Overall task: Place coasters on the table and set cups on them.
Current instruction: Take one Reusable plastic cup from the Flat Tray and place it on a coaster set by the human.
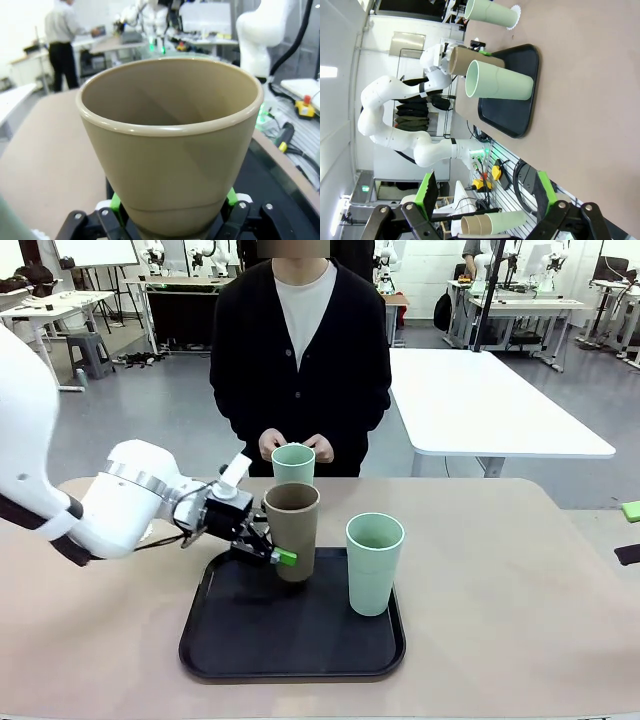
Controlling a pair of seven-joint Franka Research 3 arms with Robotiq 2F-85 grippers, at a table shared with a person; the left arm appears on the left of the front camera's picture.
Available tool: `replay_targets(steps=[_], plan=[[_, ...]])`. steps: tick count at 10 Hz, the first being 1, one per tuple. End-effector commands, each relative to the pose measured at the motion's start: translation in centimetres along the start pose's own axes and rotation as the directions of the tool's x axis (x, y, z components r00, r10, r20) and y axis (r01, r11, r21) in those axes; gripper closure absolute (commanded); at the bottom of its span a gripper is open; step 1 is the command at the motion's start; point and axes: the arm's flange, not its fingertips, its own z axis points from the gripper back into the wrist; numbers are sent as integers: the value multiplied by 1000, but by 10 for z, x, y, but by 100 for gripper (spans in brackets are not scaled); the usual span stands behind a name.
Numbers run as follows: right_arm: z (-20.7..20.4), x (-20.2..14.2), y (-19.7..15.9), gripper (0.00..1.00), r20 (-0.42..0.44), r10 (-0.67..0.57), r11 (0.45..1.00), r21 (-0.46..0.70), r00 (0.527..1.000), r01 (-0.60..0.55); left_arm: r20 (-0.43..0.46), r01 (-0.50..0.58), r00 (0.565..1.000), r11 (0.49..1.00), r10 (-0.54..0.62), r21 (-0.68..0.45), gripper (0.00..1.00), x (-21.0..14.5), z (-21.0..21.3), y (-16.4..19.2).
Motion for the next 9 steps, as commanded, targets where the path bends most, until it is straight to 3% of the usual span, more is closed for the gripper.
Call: replay_targets(steps=[1,5,9], plan=[[0,1,0,0,6,9,1000,13,1000,-9,21,-23,1000,997,21,75,100,50,37,-26],[0,1,0,0,6,9,1000,13,1000,-9,31,-92,996,987,89,134,100,114,104,-49],[0,1,0,0,6,9,1000,13,1000,-9,37,-78,997,984,73,160,100,122,115,-49]])
